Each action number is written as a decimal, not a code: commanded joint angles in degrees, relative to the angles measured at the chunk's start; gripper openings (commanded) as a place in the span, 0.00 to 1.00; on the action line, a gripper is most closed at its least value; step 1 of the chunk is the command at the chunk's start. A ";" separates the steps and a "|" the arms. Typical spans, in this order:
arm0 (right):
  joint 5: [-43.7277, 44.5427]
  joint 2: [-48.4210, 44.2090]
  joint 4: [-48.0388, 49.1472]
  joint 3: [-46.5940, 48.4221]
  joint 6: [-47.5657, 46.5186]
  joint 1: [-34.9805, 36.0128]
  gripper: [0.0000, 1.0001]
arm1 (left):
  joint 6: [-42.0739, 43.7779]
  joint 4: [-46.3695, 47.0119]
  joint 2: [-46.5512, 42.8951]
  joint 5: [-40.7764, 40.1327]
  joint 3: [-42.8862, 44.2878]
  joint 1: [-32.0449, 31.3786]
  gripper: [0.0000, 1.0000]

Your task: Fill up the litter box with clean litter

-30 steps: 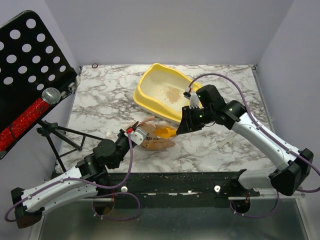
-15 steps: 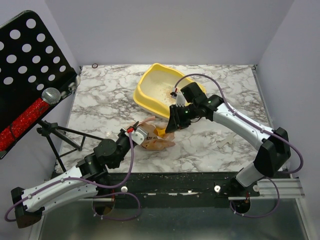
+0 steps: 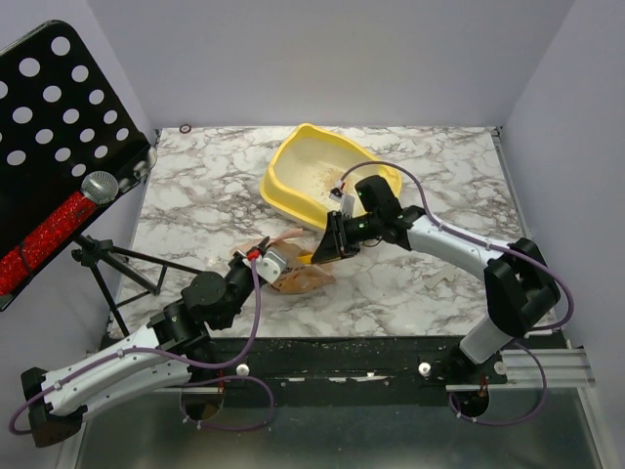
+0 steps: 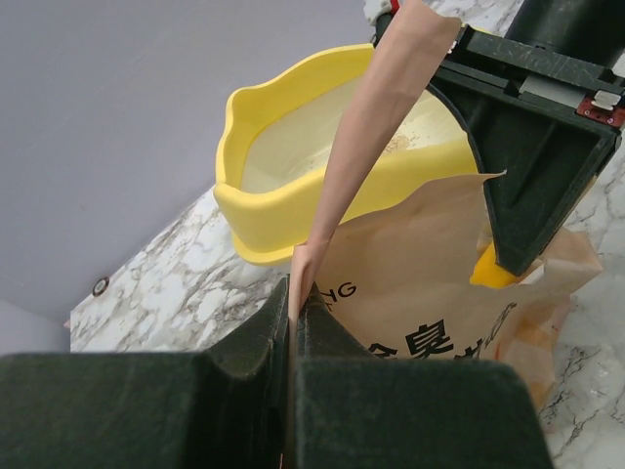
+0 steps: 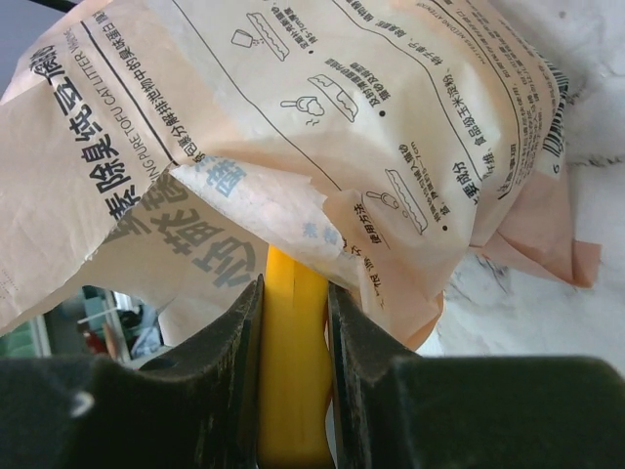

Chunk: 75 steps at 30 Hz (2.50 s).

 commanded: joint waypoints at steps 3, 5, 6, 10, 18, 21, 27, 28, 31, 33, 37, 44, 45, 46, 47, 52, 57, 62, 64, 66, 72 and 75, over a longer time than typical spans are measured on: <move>-1.59 1.21 22.98 -11.65 7.48 0.39 0.00 | 1.30 8.83 -1.93 0.80 1.63 0.07 0.00; -1.77 -0.02 27.30 -14.03 8.89 -0.05 0.00 | 1.22 8.56 -1.93 1.42 1.80 0.07 0.00; -2.20 -0.55 29.40 -15.00 9.76 -0.31 0.00 | 1.04 8.39 -1.93 1.68 1.63 0.07 0.00; -4.57 -1.69 38.98 -19.12 14.42 -1.46 0.00 | 1.13 8.56 -2.37 2.47 1.45 0.07 0.00; -8.01 -0.99 57.36 -24.41 23.39 -2.07 0.00 | 1.30 9.09 -4.04 5.81 0.75 0.07 0.00; -8.01 -2.30 60.87 -25.64 24.62 -2.16 0.00 | 1.48 8.74 -4.04 6.51 0.84 0.07 0.00; -9.76 -4.50 64.92 -26.34 27.08 -2.16 0.00 | 1.74 7.95 -4.56 7.75 1.01 0.07 0.01; -10.03 -4.85 66.15 -26.60 27.78 -2.25 0.00 | 1.74 7.86 -4.65 7.83 1.10 0.07 0.02; -10.82 -5.56 69.40 -27.74 29.45 -2.34 0.00 | 1.83 7.77 -5.35 8.18 1.01 0.07 0.02; -11.35 -6.00 72.03 -28.45 31.03 -2.69 0.00 | 1.83 7.77 -5.79 8.27 0.93 0.07 0.02; -12.14 -7.14 77.75 -31.43 34.46 -4.09 0.00 | 2.01 7.86 -6.06 8.62 0.75 0.07 0.02; -13.45 -9.16 85.92 -37.85 39.73 -7.78 0.00 | 2.01 8.56 -6.58 9.94 0.14 0.07 0.02; -13.80 -9.42 86.98 -38.81 40.26 -8.40 0.00 | 2.09 8.56 -6.67 10.03 0.05 0.07 0.03; -14.16 -9.95 88.12 -39.52 40.97 -8.92 0.00 | 2.10 8.82 -6.85 10.21 -0.04 0.07 0.03; -14.51 -10.65 88.74 -40.40 41.50 -9.45 0.00 | 2.10 8.91 -6.85 10.21 -0.13 0.07 0.02; -15.74 -14.52 89.10 -43.65 42.47 -11.74 0.00 | 2.18 9.27 -7.29 10.65 -0.57 0.07 0.02; -16.44 -18.21 89.01 -46.46 43.96 -13.15 0.00 | 2.27 9.62 -7.82 10.73 -0.66 0.07 0.03; -16.53 -19.97 88.40 -49.28 44.40 -14.11 0.00 | 2.18 10.14 -8.26 10.73 -1.01 0.07 0.03; -16.36 -20.32 87.88 -50.24 44.40 -14.55 0.00 | 2.09 10.41 -8.69 10.73 -1.18 0.07 0.03; -15.57 -20.68 85.25 -50.86 43.53 -14.99 0.00 | 2.10 10.58 -8.87 10.82 -1.36 0.07 0.03; -13.72 -22.87 79.00 -50.87 42.38 -15.43 0.00 | 2.18 10.67 -9.05 11.00 -1.36 0.07 0.03; -13.19 -25.59 74.96 -50.34 41.94 -15.78 0.00 | 2.36 10.50 -8.96 11.00 -1.27 0.07 0.03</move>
